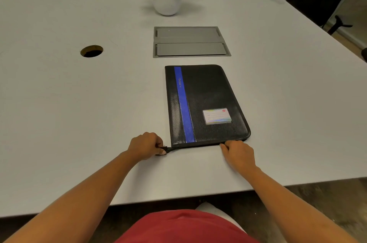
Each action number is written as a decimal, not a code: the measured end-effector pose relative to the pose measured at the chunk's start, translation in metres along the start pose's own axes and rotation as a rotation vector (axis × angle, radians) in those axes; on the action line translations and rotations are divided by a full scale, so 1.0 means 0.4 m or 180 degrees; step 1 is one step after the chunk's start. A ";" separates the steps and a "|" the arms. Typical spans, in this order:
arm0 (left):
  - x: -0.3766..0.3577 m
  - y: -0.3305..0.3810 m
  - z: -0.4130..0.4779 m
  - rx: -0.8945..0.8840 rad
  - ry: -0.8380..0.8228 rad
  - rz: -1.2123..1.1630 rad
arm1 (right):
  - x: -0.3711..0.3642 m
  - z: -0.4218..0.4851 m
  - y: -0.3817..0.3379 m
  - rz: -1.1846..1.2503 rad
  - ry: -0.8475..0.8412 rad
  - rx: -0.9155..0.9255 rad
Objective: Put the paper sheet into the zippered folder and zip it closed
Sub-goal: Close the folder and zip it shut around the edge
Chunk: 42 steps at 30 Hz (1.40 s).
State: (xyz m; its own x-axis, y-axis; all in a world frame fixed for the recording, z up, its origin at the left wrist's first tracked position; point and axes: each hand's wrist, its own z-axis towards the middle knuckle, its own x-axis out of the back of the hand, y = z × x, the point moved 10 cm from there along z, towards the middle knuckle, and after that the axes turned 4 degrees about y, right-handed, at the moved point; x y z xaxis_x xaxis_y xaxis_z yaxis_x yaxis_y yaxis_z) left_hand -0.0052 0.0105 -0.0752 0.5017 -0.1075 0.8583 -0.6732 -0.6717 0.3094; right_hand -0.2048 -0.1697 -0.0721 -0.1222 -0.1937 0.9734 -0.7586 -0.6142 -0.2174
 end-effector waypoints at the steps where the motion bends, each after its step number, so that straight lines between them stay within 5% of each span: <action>1: -0.002 0.000 0.001 0.0005 -0.0013 -0.0006 | -0.002 0.000 0.006 0.0066 -0.0035 -0.0026; 8: 0.019 0.025 0.001 -0.0043 0.0262 -0.0022 | -0.021 0.003 0.010 0.0517 -0.0207 -0.0082; 13: 0.046 0.147 0.007 -0.0652 0.0722 -0.0077 | -0.034 0.010 0.014 0.0659 -0.0404 0.0019; 26: -0.080 0.239 0.078 -0.0407 0.0035 0.1216 | -0.011 0.048 0.138 0.0364 -0.0570 0.0432; 42: -0.070 0.242 0.094 -0.0227 -0.0253 0.1398 | 0.046 0.234 0.211 -0.0212 -0.1083 0.1358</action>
State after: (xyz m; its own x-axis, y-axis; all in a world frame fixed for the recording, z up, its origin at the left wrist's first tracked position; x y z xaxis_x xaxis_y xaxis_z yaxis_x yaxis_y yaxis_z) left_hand -0.0640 -0.0793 -0.0847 0.1983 -0.4290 0.8813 -0.8659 -0.4980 -0.0475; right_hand -0.2113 -0.2968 -0.0794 0.1846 -0.3369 0.9233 -0.4224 -0.8755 -0.2350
